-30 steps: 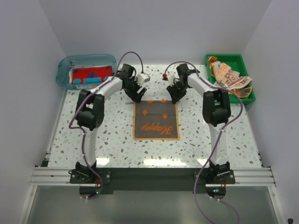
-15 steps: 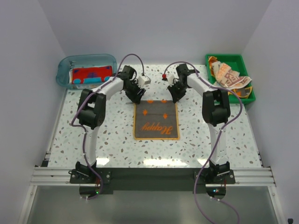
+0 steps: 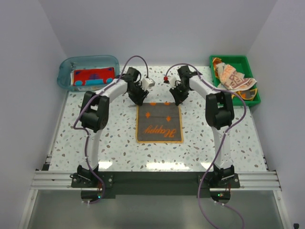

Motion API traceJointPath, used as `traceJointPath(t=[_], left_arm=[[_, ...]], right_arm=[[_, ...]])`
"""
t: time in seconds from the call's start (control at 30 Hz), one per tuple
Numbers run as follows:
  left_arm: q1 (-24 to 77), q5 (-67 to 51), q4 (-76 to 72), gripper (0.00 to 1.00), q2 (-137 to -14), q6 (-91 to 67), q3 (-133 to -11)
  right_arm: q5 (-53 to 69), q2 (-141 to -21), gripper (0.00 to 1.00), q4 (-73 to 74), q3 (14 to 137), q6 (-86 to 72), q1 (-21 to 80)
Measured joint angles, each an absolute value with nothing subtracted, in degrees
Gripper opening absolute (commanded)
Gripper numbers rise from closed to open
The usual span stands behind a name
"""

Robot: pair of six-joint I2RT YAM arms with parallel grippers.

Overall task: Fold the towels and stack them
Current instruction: Fold the towel

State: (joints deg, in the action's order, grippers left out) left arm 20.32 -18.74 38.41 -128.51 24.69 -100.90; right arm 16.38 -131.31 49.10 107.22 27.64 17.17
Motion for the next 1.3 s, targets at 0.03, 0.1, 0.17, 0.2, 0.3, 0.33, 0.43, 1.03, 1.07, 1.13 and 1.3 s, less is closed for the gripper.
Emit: traceJointPath(t=[0.03, 0.1, 0.17, 0.2, 0.3, 0.33, 0.43, 1.03, 1.07, 1.13, 1.3], left_arm=[[20.58, -18.11, 38.28, 0.46, -128.42, 24.69, -100.68], [21.17, -16.75, 37.87, 0.46, -128.07, 24.75, -100.09], [21.76, -15.38, 37.41, 0.46, -127.72, 25.02, -99.5], [21.93, -14.92, 37.36, 0.45, -127.68, 25.1, -99.44], [22.13, -14.37, 37.23, 0.43, -127.5, 25.08, -99.2], [22.15, -14.33, 37.21, 0.42, -127.42, 25.08, -99.04], [22.28, -14.31, 37.15, 0.3, -127.2, 25.02, -98.65], [21.82, -14.76, 38.85, 0.0, -127.98, 24.4, -100.66], [21.8, -14.7, 38.72, 0.0, -127.98, 24.34, -100.66], [21.8, -14.26, 38.3, 0.0, -127.98, 23.55, -100.68], [21.8, -11.73, 36.36, 0.0, -127.92, 21.34, -100.68]], right_arm=[[16.23, -131.28, 0.04, 48.95, 107.11, 27.62, 17.21], [16.05, -131.11, 0.04, 48.71, 106.83, 27.51, 17.28], [15.99, -131.0, 0.04, 48.51, 106.65, 27.44, 17.3], [15.97, -130.98, 0.04, 48.45, 106.59, 27.44, 17.3], [15.94, -130.85, 0.03, 48.23, 106.34, 27.4, 17.3], [15.88, -130.76, 0.03, 48.1, 106.24, 27.29, 17.3], [15.75, -130.34, 0.03, 47.46, 105.54, 27.07, 17.32], [12.23, -129.36, 0.0, 44.73, 104.57, 24.99, 17.85], [11.75, -129.36, 0.0, 44.6, 104.86, 24.88, 17.87], [11.18, -129.34, 0.0, 44.4, 105.54, 24.67, 17.89], [10.04, -128.25, 0.0, 43.77, 106.19, 24.05, 17.96]])
